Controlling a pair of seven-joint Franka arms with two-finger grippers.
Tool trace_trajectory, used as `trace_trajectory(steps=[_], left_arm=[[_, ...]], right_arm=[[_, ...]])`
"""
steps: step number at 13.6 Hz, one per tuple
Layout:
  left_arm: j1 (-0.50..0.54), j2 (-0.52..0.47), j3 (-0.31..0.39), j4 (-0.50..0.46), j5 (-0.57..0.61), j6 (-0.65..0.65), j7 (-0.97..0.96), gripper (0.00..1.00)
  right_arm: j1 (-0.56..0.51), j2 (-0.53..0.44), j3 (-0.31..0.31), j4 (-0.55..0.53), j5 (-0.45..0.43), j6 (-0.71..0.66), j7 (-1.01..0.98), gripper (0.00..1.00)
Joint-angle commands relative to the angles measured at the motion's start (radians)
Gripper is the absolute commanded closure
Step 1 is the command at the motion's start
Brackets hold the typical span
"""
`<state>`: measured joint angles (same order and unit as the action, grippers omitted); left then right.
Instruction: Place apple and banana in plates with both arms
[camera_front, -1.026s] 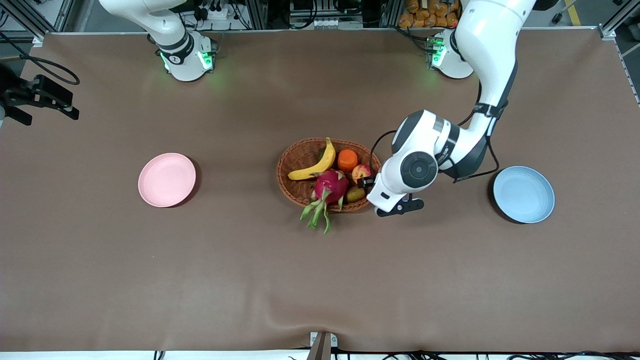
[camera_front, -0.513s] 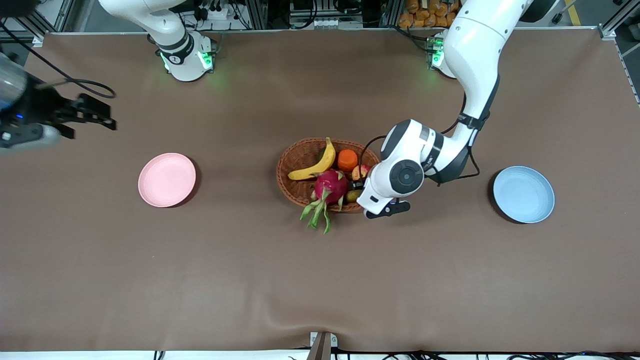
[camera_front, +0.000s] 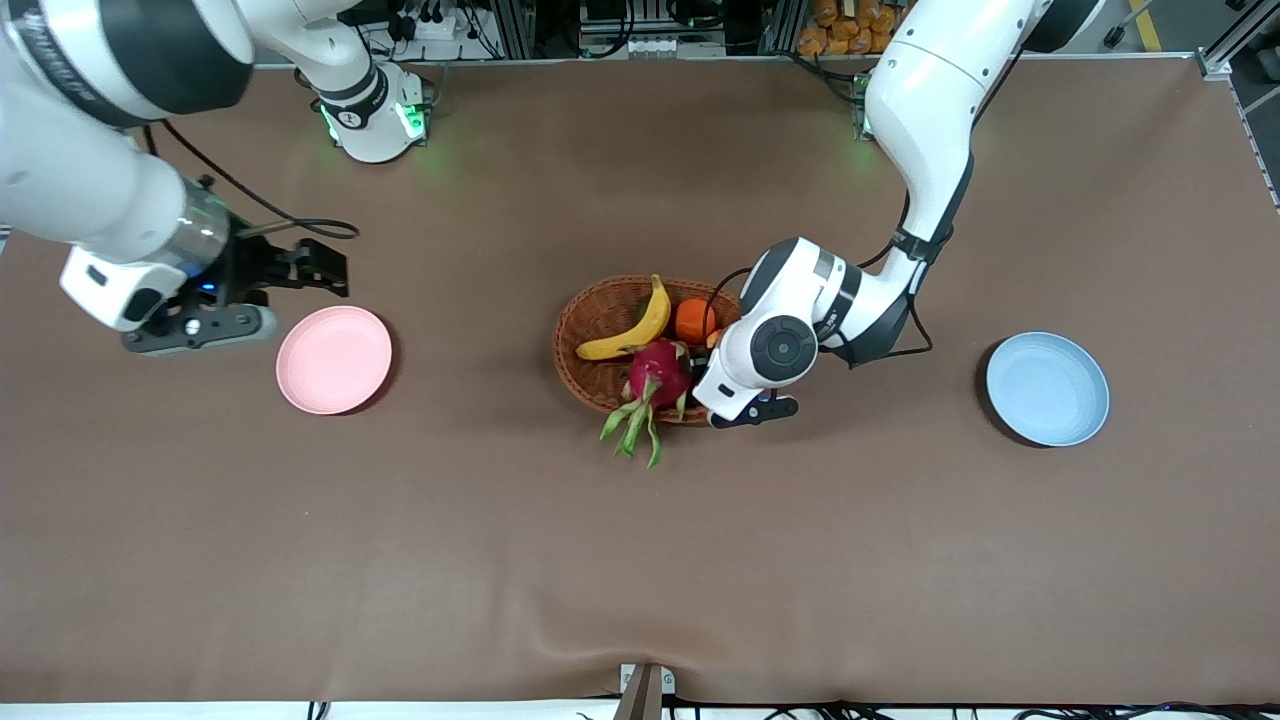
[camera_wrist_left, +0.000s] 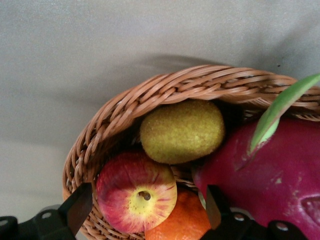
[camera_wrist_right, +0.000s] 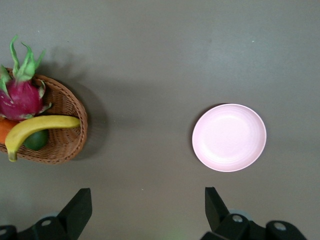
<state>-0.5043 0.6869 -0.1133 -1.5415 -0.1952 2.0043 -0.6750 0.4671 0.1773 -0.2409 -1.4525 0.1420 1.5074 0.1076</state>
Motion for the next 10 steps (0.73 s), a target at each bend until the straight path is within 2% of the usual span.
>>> trace_trajectory(steps=[1,10], left_arm=[[-0.010,0.006,0.009,-0.002,-0.006,0.007,-0.015,0.00],[-0.023,0.020,0.011,-0.025,0.002,0.007,-0.015,0.00]], right_arm=[[0.025,0.011,-0.009,0.012,0.013,0.008,0.038,0.00],[0.045,0.036,-0.009,0.015,0.016,0.025,0.043,0.00]])
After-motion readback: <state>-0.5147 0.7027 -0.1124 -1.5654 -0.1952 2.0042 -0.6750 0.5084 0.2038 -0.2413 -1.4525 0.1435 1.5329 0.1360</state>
